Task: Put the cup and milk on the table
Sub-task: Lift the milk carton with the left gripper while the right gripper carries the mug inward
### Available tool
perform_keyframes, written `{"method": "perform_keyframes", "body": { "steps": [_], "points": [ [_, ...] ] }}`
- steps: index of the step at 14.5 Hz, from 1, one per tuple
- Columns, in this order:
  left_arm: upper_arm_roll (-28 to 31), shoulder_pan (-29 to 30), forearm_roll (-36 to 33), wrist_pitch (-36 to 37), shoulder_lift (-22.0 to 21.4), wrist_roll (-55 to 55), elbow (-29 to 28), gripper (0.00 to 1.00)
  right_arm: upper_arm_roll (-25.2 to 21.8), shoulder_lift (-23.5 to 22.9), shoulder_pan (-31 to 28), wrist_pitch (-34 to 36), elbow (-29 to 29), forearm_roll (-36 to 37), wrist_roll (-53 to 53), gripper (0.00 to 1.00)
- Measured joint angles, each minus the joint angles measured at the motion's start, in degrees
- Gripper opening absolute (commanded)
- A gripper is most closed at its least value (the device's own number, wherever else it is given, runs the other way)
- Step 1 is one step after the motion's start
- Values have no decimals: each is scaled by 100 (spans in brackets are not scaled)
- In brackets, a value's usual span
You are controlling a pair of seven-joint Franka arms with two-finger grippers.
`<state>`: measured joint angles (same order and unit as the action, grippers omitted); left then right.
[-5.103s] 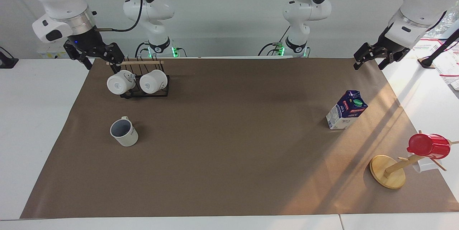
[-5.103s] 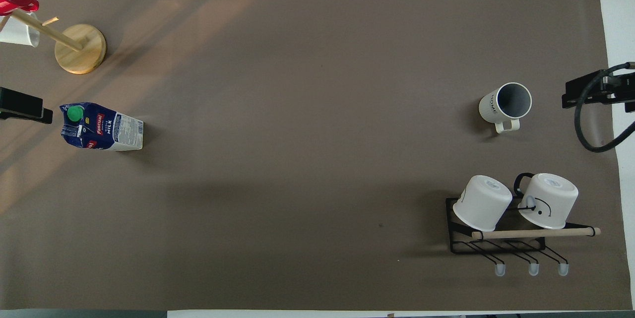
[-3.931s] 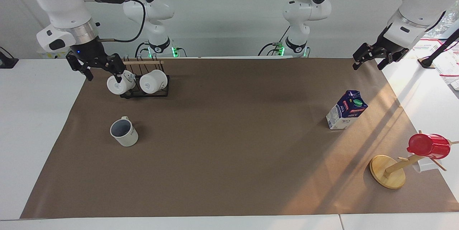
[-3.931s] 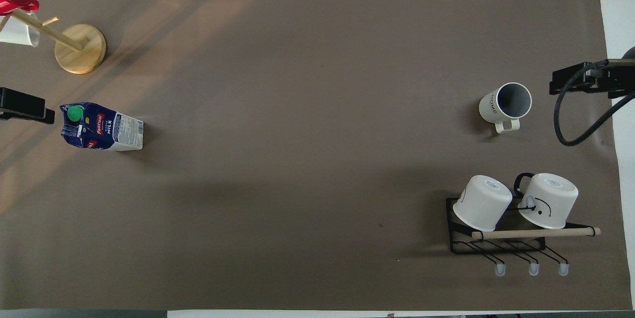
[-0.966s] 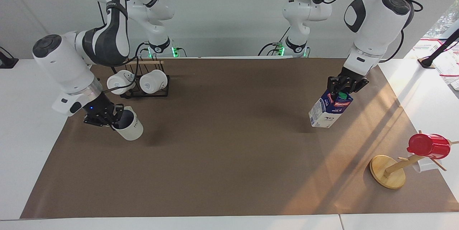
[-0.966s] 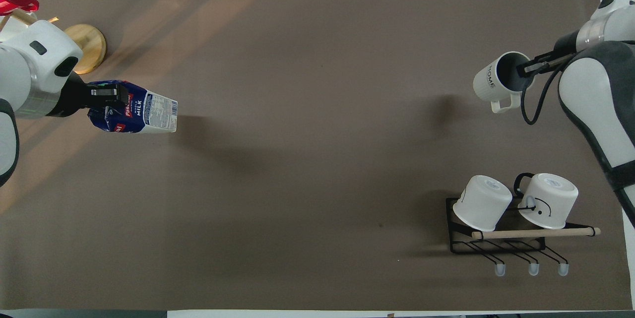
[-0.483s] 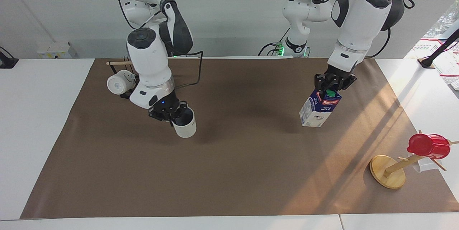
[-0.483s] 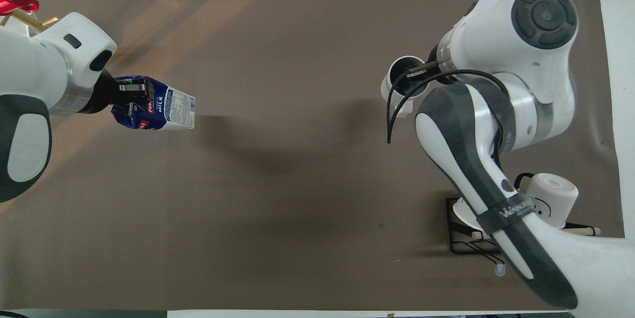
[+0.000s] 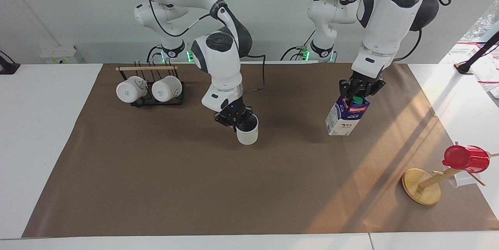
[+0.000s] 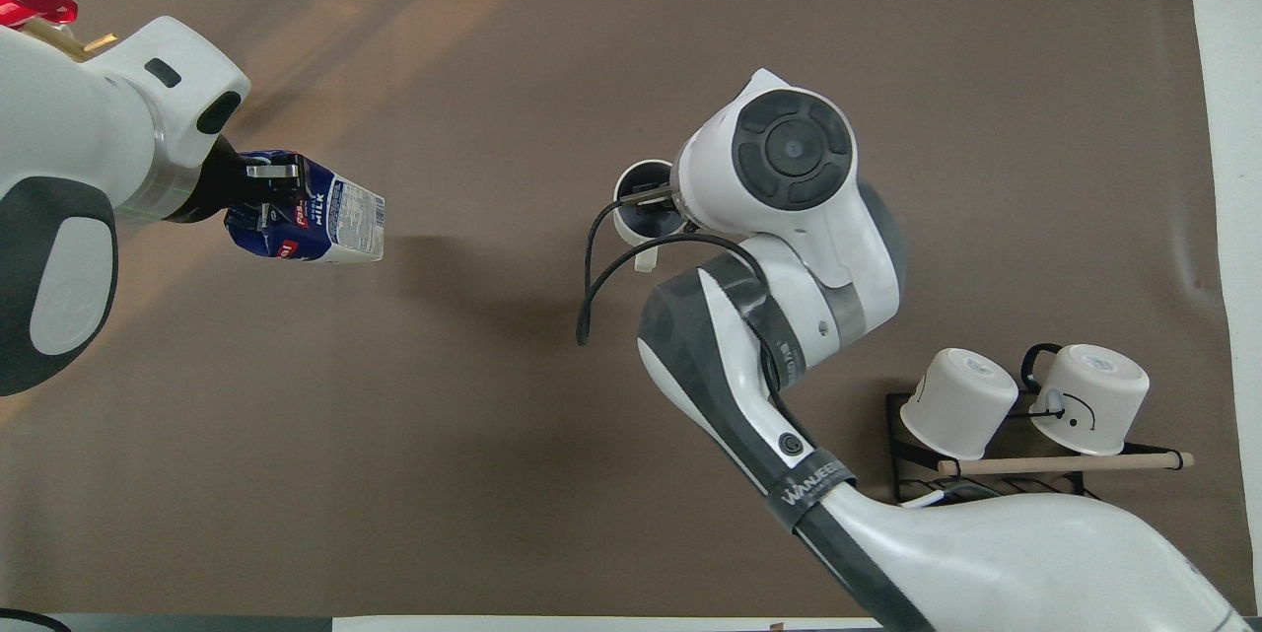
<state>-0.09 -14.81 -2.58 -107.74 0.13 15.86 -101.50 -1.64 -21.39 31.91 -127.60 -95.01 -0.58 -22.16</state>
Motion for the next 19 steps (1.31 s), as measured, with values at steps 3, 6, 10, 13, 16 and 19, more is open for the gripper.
{"method": "perform_keyframes", "body": {
  "steps": [3,6,10,13,16,19],
  "points": [
    [1,0,-20,48,0,12,3,0,-3,-246,170,-164,-2,2,-135,0],
    [1,0,-27,64,0,17,3,0,-43,-275,154,-175,-63,42,-135,0],
    [1,0,-29,71,0,18,3,0,-39,-277,167,-183,-175,178,-135,0],
    [1,0,-29,72,0,19,3,0,-35,-277,170,-183,-222,178,-135,0],
    [1,0,-30,75,2,19,3,0,-34,-276,171,-347,-326,178,-135,0],
    [1,0,-30,75,4,19,3,0,-34,-276,173,-538,-459,178,-135,100]
  ]
}}
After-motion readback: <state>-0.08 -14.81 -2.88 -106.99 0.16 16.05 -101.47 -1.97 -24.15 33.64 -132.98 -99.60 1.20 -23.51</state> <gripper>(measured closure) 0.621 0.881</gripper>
